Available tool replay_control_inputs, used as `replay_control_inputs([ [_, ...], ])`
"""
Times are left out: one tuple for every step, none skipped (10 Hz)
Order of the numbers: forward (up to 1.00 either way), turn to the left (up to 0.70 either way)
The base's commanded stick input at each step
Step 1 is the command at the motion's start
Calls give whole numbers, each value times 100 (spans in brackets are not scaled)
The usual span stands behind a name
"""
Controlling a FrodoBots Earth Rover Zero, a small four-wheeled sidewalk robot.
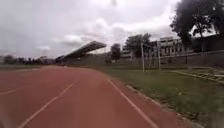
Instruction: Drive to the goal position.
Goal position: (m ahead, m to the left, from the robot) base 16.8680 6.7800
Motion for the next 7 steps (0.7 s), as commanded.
replay_control_inputs([
  [70,14],
  [70,14],
  [70,14],
  [70,14],
  [70,11],
  [70,6],
  [70,2],
])
